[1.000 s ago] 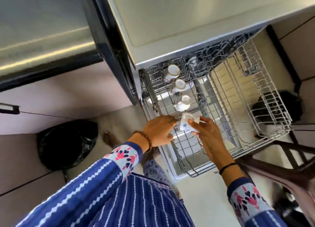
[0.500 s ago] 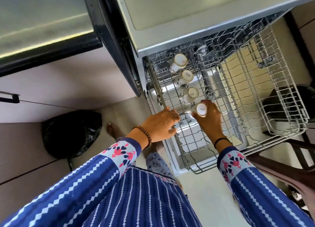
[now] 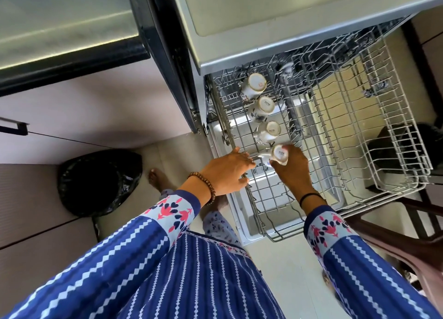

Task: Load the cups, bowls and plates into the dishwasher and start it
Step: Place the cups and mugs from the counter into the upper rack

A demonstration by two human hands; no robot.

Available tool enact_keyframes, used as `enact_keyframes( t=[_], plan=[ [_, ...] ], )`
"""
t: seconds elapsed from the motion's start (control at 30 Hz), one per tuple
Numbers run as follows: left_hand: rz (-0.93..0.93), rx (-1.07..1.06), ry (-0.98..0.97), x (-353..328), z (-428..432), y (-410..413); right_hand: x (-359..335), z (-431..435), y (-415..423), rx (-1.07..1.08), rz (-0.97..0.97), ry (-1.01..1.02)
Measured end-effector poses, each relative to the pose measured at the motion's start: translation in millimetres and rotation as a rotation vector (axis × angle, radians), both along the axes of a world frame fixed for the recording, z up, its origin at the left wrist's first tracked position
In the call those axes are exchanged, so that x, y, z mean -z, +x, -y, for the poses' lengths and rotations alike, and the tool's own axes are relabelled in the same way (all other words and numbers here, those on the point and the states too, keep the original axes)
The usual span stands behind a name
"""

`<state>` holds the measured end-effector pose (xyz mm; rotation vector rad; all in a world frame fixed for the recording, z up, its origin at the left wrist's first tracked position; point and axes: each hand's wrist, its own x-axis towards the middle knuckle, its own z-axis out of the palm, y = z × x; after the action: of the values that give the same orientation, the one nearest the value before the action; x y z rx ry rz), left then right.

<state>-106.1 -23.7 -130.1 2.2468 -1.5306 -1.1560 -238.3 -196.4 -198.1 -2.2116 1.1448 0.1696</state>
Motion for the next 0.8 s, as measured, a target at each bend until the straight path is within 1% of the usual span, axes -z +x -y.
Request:
enact_keyframes(
  t=[0.07,0.1,0.2,0.37,0.53,0.63,0.8],
  plan=[
    [-0.021,-0.025,-0.003,-11,-1,1,-10,-4,0,-0.094,-0.069,-0.066],
    [-0.024,-0.034,-0.007,-17,-2,0,-16,-7,0,-0.143,-0.071,-0.087],
    [0.003,-0.067,-0.038,-36,-9,3,-36,-16,7,-0.225,0.009,-0.095],
    [0.068,-0.160,-0.121,-70,-29,22,-78,-45,31,-0.278,0.182,-0.030],
    [0.079,-0.457,-0.207,-102,-74,49,-117,-89,62,-0.494,0.331,-0.016],
    [0.098,-0.618,-0.274,-118,-116,64,-145,-118,93,-0.618,0.383,-0.007],
    [0.189,-0.877,-0.427,-147,-183,90,-193,-164,157,-0.835,0.507,0.000]
  ],
)
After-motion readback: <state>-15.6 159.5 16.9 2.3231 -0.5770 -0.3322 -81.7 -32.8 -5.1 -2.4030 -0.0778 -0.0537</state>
